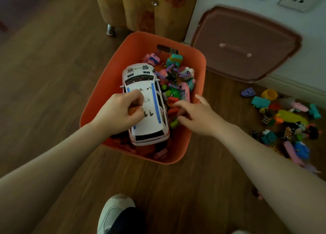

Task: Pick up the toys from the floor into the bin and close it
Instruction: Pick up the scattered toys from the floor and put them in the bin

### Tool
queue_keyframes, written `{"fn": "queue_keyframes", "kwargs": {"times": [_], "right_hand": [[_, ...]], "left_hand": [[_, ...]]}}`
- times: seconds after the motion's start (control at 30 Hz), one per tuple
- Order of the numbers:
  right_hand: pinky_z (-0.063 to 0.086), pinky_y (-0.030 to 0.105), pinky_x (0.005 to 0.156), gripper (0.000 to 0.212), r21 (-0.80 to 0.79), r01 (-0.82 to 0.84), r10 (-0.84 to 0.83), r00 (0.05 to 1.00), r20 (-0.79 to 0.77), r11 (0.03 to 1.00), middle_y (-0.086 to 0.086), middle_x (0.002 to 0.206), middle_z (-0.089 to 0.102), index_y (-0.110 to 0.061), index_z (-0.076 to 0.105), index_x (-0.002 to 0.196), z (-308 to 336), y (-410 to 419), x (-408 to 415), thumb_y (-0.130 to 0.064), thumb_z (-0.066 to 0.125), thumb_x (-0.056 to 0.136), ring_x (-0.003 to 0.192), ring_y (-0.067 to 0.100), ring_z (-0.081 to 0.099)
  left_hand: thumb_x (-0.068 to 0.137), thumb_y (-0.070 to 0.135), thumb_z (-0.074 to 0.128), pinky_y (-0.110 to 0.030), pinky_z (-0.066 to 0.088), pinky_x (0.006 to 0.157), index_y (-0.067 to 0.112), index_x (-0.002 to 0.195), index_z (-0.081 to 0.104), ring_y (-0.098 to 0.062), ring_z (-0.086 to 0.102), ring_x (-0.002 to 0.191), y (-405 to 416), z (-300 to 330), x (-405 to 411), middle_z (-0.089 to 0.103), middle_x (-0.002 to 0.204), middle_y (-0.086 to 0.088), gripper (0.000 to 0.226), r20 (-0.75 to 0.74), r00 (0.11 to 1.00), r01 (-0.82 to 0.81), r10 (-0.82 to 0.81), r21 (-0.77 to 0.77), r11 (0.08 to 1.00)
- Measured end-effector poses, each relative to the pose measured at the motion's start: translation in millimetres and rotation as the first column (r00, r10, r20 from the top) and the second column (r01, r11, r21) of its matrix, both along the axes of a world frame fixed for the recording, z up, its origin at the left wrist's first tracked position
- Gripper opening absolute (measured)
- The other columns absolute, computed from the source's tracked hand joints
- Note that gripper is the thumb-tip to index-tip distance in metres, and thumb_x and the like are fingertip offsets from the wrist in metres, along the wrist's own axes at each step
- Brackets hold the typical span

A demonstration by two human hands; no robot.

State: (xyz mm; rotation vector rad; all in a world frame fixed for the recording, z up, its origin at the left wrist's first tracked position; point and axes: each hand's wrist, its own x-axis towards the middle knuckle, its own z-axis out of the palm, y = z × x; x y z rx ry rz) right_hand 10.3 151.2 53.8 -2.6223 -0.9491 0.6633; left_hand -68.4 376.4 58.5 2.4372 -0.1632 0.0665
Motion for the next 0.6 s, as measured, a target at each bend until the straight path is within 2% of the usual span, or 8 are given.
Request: {"fn": "queue_keyframes", "kwargs": {"times": [0.07,0.13,0.23,0.3,0.33,0.4,0.5,0.6], "right_hand": [[0.002,0.029,0.114,0.027,0.056,0.051,-0.053,0.998,0.033,0.997,-0.01,0.097,0.067,-0.029,0.049,0.123,-1,3,-1,-0.026,0.041,0.098,0.102,0.012,0.058],[0.01,0.029,0.11,0.024,0.071,0.05,-0.056,0.994,0.088,0.996,-0.016,0.092,0.061,-0.028,0.056,0.115,-2,8,-2,-0.024,0.04,0.098,0.103,0.013,0.055],[0.005,0.033,0.112,0.025,0.013,-0.02,0.018,0.988,0.155,1.0,-0.009,0.11,0.06,-0.025,0.061,0.108,-6,9,-5,-0.022,0.04,0.095,0.117,0.014,0.047],[-0.003,0.036,0.114,0.024,0.002,-0.057,0.056,0.98,0.191,0.998,-0.005,0.118,0.057,-0.023,0.062,0.107,-9,5,-9,-0.022,0.043,0.094,0.125,0.015,0.04],[-0.005,0.037,0.115,0.023,0.009,-0.066,0.062,0.978,0.199,0.998,-0.005,0.121,0.056,-0.022,0.063,0.108,-11,4,-10,-0.023,0.044,0.093,0.129,0.015,0.036],[-0.005,0.038,0.116,0.023,0.041,-0.066,0.056,0.977,0.206,0.997,-0.002,0.128,0.053,-0.019,0.062,0.11,-12,-3,-12,-0.023,0.047,0.093,0.135,0.017,0.03],[0.009,0.042,0.117,0.029,0.128,-0.048,0.013,0.965,0.264,0.991,0.007,0.139,0.047,-0.014,0.059,0.12,-12,-18,-13,-0.021,0.05,0.093,0.139,0.025,0.03],[0.014,0.037,0.116,0.042,0.164,0.047,-0.101,0.934,0.341,0.985,0.012,0.155,0.022,-0.01,0.049,0.132,-8,-46,-16,-0.026,0.05,0.094,0.144,0.027,0.021]], "left_hand": [[0.07,0.035,0.038,-0.039,0.044,0.06,0.016,0.075,0.05,-0.019,0.049,0.065,0,-2,-7,0.054,0.074,0.0,0.023,0.0,1.0,-0.031,0.031,0.062,0.998],[0.069,0.035,0.039,-0.035,0.037,0.076,0.02,0.08,0.05,-0.015,0.043,0.086,-3,-2,-12,0.052,0.097,-0.001,0.022,0.001,0.997,-0.071,0.072,0.141,0.987],[0.073,0.033,0.046,-0.04,0.036,0.092,0.024,0.106,0.057,-0.018,0.039,0.11,-9,11,-8,0.041,0.133,-0.002,0.036,-0.092,0.994,-0.032,0.056,0.246,0.969],[0.082,0.025,0.049,-0.045,0.028,0.105,0.033,0.131,0.044,-0.023,0.031,0.13,-13,21,-2,0.028,0.147,0.003,0.05,-0.281,0.957,0.057,0.067,0.411,0.91],[0.086,0.024,0.048,-0.045,0.022,0.11,0.036,0.138,0.035,-0.025,0.024,0.136,-17,26,0,0.023,0.151,0.004,0.055,-0.331,0.938,0.076,0.105,0.489,0.869],[0.092,0.024,0.045,-0.045,0.017,0.112,0.032,0.144,0.028,-0.027,0.018,0.14,-33,31,1,0.022,0.152,0.001,0.055,-0.256,0.96,0.057,0.111,0.57,0.82],[0.093,0.023,0.044,-0.041,0.023,0.111,0.022,0.143,0.034,-0.023,0.023,0.138,-62,31,4,0.033,0.148,-0.001,0.05,-0.145,0.989,0.089,-0.023,0.468,0.879],[0.092,0.028,0.045,-0.037,0.019,0.116,0.022,0.147,0.025,-0.019,0.019,0.141,-101,24,16,0.029,0.151,0.0,0.058,-0.172,0.966,0.245,-0.192,0.381,0.892]]}}
